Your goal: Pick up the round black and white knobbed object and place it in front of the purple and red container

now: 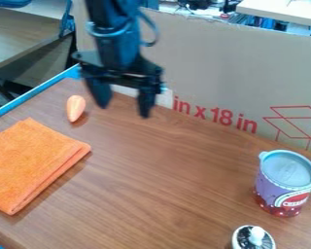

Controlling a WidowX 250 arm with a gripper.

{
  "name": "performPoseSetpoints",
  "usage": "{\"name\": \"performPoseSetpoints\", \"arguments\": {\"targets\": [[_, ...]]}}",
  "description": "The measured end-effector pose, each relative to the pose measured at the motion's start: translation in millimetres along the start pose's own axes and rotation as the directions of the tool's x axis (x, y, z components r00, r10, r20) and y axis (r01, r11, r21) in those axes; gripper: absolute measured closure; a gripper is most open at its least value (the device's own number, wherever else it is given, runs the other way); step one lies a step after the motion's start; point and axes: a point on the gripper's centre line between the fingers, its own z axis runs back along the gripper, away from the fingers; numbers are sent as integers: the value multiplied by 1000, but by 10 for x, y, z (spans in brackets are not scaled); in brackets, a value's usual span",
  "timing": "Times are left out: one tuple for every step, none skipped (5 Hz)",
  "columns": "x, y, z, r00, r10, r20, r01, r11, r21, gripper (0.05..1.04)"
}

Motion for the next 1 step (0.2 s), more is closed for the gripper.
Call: {"name": "performPoseSetpoints", "arguments": {"targets": [[-10,328,-71,997,-37,-69,39,999,29,79]]}}
